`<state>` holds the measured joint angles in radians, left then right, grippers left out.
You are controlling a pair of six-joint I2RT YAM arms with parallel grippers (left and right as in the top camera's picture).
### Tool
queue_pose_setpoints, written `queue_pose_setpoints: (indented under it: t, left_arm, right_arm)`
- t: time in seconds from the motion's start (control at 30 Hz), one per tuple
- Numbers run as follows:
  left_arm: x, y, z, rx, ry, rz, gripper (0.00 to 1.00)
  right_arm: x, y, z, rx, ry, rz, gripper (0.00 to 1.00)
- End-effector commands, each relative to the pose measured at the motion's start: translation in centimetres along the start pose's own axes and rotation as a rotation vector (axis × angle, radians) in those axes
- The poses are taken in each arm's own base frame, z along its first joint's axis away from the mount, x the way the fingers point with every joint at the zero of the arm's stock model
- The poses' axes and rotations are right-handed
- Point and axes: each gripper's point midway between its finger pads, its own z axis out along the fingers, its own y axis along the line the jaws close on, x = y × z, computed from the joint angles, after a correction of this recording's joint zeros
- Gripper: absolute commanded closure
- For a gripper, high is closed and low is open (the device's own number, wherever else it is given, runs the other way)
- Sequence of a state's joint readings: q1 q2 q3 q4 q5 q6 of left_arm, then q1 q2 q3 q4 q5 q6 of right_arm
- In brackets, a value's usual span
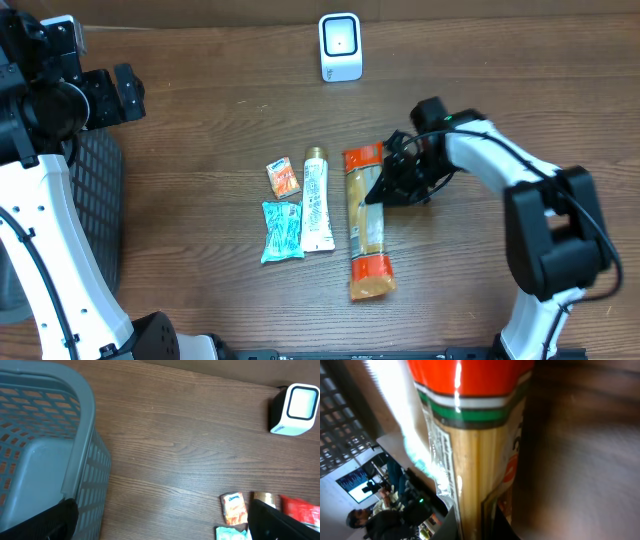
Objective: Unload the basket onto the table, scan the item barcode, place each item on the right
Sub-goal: 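Lift the spaghetti pack and carry it toward the white scanner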
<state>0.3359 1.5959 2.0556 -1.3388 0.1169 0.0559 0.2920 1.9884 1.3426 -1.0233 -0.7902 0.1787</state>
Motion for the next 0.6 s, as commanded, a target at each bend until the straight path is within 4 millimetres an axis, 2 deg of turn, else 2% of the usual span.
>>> queue_pose_setpoints:
  t: [0.0, 0.1, 0.3, 0.4, 0.57]
  left_arm:
    - [-0.2, 0.0, 0.0, 0.004, -0.006, 0.013, 0.0]
    - [-0.2, 0.0, 0.0, 0.004, -0.006, 0.013, 0.0]
    - [-0.2, 0.0, 0.0, 0.004, -0.006, 0.013, 0.01]
    - [-0.2, 0.0, 0.0, 0.004, -0.006, 0.013, 0.0]
    - [-0.2, 0.0, 0.0, 0.004, -0.006, 0.013, 0.0]
  right_arm:
    - [0.1, 7.5, -6.6, -0.155, -0.138, -0.199, 0.96]
    - [1.2, 10.9, -9.8, -0.268, -0.178, -0.292, 0.96]
    - [3.2, 15.6, -15.2, -0.504, -0.246, -0.445, 0.96]
    - [3.7, 16.6, -17.0, -0.575, -0.272, -0.503, 0.96]
    - [3.1, 16.4, -17.9, -0.577, -0.298, -0.485, 0.96]
